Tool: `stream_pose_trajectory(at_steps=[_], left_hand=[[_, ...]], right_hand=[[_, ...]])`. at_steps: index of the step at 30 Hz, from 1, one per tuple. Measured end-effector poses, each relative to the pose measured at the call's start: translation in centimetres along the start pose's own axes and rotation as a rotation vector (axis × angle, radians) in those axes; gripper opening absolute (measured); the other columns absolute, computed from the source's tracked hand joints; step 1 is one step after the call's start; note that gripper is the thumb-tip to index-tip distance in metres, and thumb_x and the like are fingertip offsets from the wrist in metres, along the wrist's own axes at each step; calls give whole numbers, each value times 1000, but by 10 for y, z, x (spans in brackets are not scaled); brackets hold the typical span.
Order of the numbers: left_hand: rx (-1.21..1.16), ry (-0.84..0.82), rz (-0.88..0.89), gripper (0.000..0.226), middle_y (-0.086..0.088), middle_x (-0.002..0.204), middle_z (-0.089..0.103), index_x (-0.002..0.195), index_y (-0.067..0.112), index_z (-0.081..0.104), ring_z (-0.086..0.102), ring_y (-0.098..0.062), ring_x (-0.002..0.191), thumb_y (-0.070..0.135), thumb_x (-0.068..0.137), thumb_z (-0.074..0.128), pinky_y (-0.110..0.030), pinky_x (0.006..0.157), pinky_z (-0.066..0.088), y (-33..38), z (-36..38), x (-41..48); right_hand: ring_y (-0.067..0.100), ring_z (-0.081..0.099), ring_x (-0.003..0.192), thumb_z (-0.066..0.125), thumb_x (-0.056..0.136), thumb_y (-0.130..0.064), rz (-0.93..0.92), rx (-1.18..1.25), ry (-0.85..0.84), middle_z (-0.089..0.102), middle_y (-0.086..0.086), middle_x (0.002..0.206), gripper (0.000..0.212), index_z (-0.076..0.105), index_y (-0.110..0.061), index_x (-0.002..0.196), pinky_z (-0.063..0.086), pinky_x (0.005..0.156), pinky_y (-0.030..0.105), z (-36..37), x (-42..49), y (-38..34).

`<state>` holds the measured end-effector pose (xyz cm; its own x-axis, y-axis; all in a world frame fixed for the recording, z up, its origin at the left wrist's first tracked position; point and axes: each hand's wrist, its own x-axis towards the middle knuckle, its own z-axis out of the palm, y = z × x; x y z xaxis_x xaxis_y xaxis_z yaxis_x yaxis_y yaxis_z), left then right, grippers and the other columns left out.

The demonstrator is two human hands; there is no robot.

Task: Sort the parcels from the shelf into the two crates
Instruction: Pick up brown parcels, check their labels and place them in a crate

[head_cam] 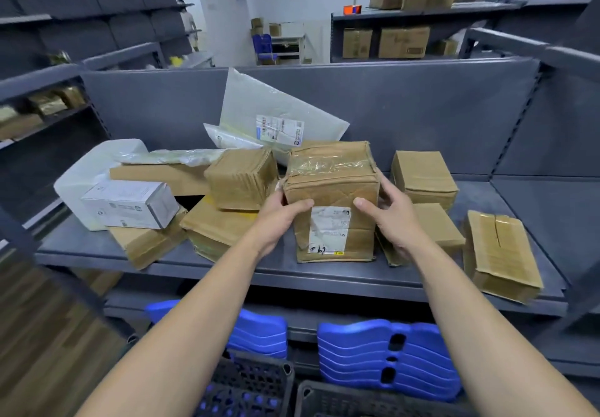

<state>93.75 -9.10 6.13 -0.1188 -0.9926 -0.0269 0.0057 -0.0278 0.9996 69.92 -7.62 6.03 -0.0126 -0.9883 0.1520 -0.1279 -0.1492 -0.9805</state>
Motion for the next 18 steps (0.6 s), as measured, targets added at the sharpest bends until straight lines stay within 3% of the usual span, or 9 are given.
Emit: stream_pose_trajectory(at_steps=[3,5,6,10,13,15,18], left_hand=[[137,-77,-83,42,4,130,71,134,25,59,65,-10,121,24,95,75,-32,109,47,-19,-1,-4],[213,-108,-113,55,3,139,67,144,23,53,61,-12,127,35,95,74,-38,115,44,-27,1,-11],[227,-102,-109,57,4,140,66,146,23,52,61,-12,128,38,95,72,-39,116,44,-30,1,-13],[219,-55,-26,51,12,133,68,148,24,51,63,-3,123,35,101,65,-26,106,51,-18,9,-24],[255,-70,70,60,15,132,68,153,26,48,64,4,118,28,97,72,-12,91,52,-6,6,-30],[254,-59,93,54,13,132,70,149,26,53,65,3,117,23,98,71,-17,95,54,2,3,-34],[178,11,96,25,6,129,72,128,30,67,67,-10,119,28,103,63,-41,110,51,13,3,-42]], right_hand=[[14,64,121,77,93,-28,74,-198,-34,69,-14,120,48,60,-20,138,49,110,38,6,-5,15],[18,62,123,78,83,-49,105,-322,-70,71,-11,120,57,64,-22,131,48,111,45,7,-10,35],[19,62,124,77,82,-50,98,-346,-66,72,-8,123,58,64,-23,131,48,111,47,7,-11,44],[20,64,117,77,93,-28,87,-292,-11,70,-6,119,30,62,-31,119,50,104,39,10,-21,39],[14,66,104,76,94,-28,36,-214,80,70,-14,104,22,64,-29,112,50,86,24,7,-28,24],[7,68,99,74,95,-30,-17,-137,129,73,-23,100,19,71,-27,114,49,79,13,2,-33,10],[-3,71,97,73,97,-23,-73,-29,116,78,-19,105,27,75,-22,124,52,82,10,-2,-40,-16]])
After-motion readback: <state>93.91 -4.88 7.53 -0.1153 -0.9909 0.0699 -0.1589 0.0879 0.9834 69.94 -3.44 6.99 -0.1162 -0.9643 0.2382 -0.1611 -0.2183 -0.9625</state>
